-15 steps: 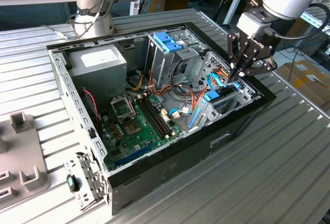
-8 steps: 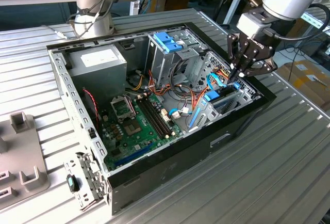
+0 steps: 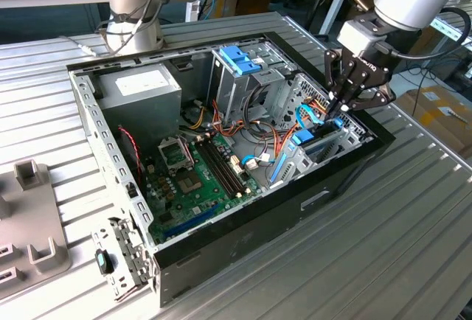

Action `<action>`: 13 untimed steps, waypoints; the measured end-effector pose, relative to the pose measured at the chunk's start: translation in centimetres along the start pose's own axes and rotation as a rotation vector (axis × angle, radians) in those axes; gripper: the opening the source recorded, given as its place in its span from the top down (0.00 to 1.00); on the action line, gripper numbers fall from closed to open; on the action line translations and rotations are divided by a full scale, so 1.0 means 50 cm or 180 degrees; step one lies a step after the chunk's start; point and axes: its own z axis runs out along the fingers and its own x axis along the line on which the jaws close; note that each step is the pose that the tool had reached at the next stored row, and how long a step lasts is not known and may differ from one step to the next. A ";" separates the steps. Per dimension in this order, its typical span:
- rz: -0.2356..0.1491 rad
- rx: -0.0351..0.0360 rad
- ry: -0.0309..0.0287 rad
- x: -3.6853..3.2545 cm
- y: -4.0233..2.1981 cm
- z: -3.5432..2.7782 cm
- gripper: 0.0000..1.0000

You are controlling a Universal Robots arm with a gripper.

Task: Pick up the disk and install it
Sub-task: 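Insert the second disk wire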

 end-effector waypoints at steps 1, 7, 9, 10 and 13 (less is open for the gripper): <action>0.0000 0.0000 -0.0001 0.000 0.000 0.003 0.84; 0.0000 0.0000 -0.0001 0.001 0.000 0.005 0.84; 0.0000 0.0000 -0.0001 0.001 0.000 0.006 0.84; 0.0000 0.0001 -0.0001 0.001 0.000 0.006 0.84; 0.0000 0.0004 0.0000 0.002 0.001 0.007 0.84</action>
